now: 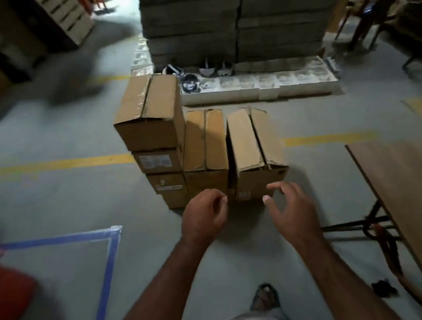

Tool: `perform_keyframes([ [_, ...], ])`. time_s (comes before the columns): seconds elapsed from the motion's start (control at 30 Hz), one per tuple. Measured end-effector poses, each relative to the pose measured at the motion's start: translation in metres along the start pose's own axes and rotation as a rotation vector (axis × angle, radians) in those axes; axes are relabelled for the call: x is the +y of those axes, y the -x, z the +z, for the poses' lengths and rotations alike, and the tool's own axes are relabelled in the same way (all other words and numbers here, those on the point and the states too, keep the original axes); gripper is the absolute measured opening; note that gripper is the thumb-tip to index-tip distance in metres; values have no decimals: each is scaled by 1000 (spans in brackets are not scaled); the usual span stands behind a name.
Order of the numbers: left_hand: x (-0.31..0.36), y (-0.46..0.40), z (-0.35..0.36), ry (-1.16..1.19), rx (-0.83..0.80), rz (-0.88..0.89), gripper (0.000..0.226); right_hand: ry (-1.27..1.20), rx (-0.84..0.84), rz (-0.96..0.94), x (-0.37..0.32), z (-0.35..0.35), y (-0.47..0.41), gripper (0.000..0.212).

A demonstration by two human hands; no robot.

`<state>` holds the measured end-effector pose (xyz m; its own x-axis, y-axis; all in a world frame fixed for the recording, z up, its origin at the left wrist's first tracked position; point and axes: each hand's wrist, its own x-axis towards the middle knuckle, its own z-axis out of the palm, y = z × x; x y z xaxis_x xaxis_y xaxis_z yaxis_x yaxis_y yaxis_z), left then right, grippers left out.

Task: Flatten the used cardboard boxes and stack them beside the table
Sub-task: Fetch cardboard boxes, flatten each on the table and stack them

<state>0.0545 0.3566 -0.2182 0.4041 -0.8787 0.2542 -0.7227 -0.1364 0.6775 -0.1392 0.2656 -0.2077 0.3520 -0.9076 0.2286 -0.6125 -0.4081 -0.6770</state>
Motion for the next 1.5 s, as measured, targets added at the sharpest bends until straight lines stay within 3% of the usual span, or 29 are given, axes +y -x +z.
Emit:
perform_keyframes([
  [0.3, -70, -68, -30, -170, 202, -301, 7, -50, -180, -135, -8, 65, -133, 25],
  [0.73, -118, -175, -55, -231, 395, -382, 11, -127, -328, -174, -55, 142, -281, 23],
  [0.97, -197, -241, -94, -202, 419, -400, 12, -143, -369, -138, -103, 230, -333, 20],
  [1.07, -251, -277, -106, -191, 403, -413, 10, -106, -356, -39, -118, 272, -357, 27],
  [1.17, -309, -319, -112, -206, 308, -494, 38, -64, -392, 154, -132, 319, -382, 54],
  [1.27, -363, -362, -114, -118, 159, -695, 66, -89, -432, 462, -141, 363, -406, 86],
  [1.37, -414, -394, -116, 158, 99, -965, 94, -149, -454, 703, -136, 400, -418, 99],
  [1.4, -425, -400, -118, 287, 78, -1051, 96, -190, -456, 756, -134, 409, -419, 98],
  [1.5, -442, -405, -120, 622, -50, -1203, 70, -345, -438, 867, -128, 429, -418, 83],
])
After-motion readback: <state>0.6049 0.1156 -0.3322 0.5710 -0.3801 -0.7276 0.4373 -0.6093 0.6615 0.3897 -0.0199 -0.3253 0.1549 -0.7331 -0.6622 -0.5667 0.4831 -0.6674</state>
